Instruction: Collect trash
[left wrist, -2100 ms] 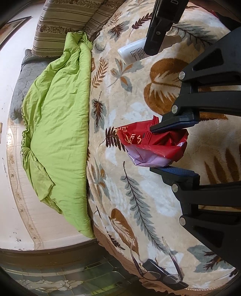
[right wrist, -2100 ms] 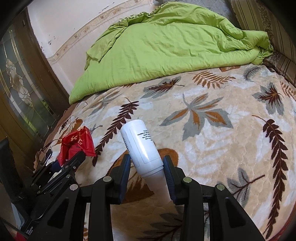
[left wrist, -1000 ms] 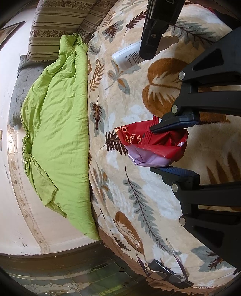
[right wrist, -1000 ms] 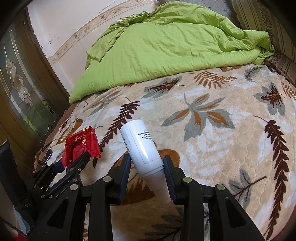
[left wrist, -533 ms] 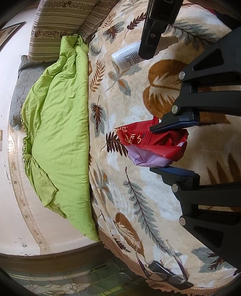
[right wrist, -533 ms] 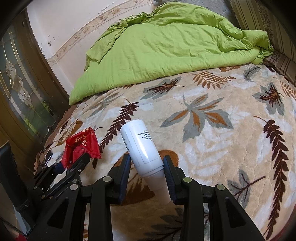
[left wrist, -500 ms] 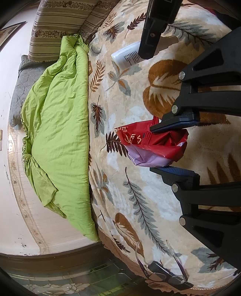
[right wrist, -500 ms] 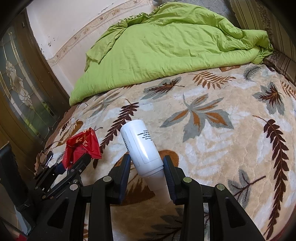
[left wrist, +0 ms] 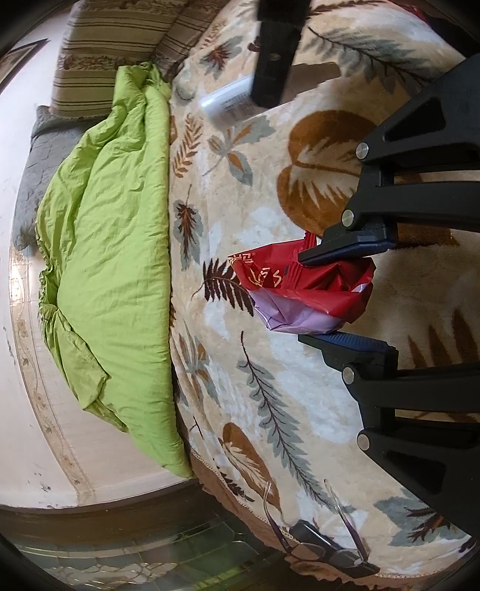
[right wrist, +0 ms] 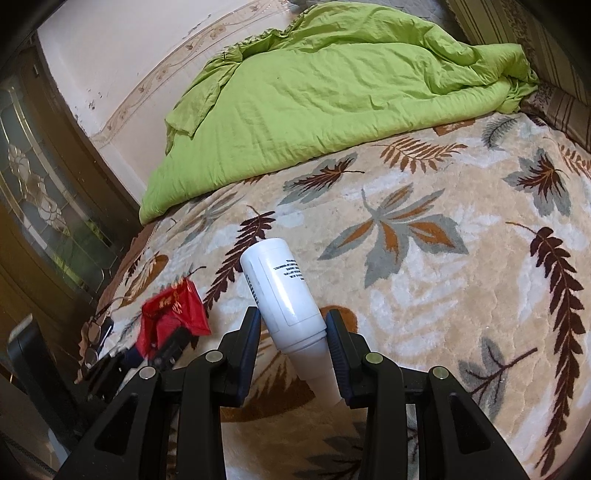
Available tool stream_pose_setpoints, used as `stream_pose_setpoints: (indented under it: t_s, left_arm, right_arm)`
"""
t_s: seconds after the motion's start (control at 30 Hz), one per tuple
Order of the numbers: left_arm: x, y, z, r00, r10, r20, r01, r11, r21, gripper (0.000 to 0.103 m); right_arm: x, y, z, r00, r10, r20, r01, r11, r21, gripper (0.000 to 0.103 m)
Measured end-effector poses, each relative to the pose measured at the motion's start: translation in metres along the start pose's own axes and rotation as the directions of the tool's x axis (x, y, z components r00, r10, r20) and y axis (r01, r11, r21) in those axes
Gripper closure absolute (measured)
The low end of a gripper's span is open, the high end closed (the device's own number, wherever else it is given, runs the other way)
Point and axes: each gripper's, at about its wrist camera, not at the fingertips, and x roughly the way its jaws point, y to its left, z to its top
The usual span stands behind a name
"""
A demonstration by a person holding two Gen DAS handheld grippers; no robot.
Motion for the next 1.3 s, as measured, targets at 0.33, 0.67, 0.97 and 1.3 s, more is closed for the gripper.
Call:
stream_pose_setpoints:
  t_s: [0.33,0.67,0.97,1.3]
  left_arm:
    - [-0.006,0.006,-0.007,1.000,0.008,-0.022,-0.008,1.000,-0.028,0.069]
    - [-0.019,0.009,-0.007,0.999,0.042,-0.014,-0.042,0.999,-0.014,0.069]
    - [-0.021,0.000,-0.003,1.000,0.019,-0.009,-0.019,1.000,-0.004,0.069]
    - [-0.021,0.001,-0.001,1.000,0.010,-0.006,-0.010,1.000,-0.011,0.069]
  right_arm:
    - [0.009,-0.002,0.002,1.000,0.013,-0.025,-0.012,1.000,0.015,0.064]
    - [-0.002,0.000,0.003,0.999,0.048,0.001,-0.048,0.999,0.004,0.064]
    - [-0.015,-0.009,0.004,0.999,0.044,0.026,-0.044,0.999,0.020,0.064]
    - [-0.016,-0.004,0.004,0.999,0.032,0.027,-0.032,0.999,-0.004,0.064]
